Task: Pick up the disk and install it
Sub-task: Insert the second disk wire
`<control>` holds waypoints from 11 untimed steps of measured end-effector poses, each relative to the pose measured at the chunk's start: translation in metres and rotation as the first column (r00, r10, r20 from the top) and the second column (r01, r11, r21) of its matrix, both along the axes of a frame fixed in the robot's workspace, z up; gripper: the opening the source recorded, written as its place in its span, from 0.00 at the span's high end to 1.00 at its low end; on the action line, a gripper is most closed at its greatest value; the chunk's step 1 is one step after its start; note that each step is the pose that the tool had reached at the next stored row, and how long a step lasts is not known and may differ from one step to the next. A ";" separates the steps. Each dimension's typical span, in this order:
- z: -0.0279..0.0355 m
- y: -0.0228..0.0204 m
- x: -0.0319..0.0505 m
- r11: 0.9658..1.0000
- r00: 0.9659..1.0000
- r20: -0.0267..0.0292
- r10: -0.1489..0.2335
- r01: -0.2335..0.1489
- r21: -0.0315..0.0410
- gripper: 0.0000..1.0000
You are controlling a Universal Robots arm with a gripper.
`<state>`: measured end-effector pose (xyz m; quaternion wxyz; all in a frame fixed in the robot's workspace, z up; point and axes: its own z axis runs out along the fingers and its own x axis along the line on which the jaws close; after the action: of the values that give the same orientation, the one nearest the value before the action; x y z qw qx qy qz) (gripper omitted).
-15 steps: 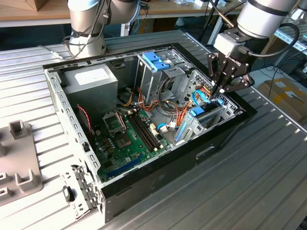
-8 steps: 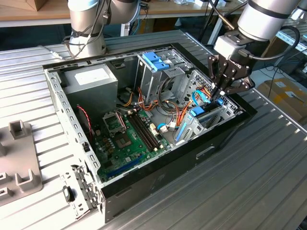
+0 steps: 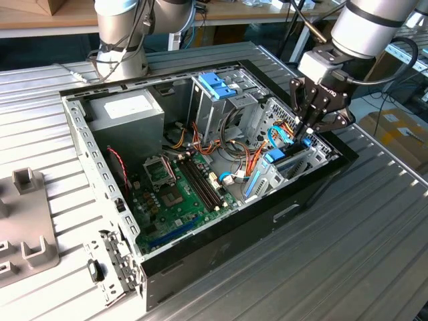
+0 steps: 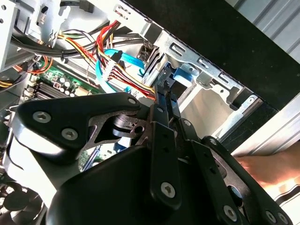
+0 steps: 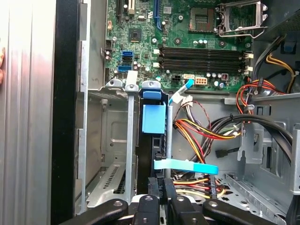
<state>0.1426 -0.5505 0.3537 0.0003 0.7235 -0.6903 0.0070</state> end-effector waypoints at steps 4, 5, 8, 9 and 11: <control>-0.0006 0.0000 -0.0005 1.000 1.000 0.000 0.000 0.000 0.000 0.84; -0.0009 0.0000 -0.0005 1.000 1.000 0.000 0.000 0.000 0.000 0.84; -0.0029 0.0000 -0.0005 1.000 1.000 0.000 0.000 0.000 0.000 0.84; -0.0032 0.0000 -0.0005 1.000 1.000 0.000 0.000 0.000 0.000 0.84; -0.0032 -0.0001 -0.0006 1.000 1.000 0.000 0.000 0.000 0.000 0.84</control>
<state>0.1421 -0.5506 0.3505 0.0004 0.7235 -0.6903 0.0071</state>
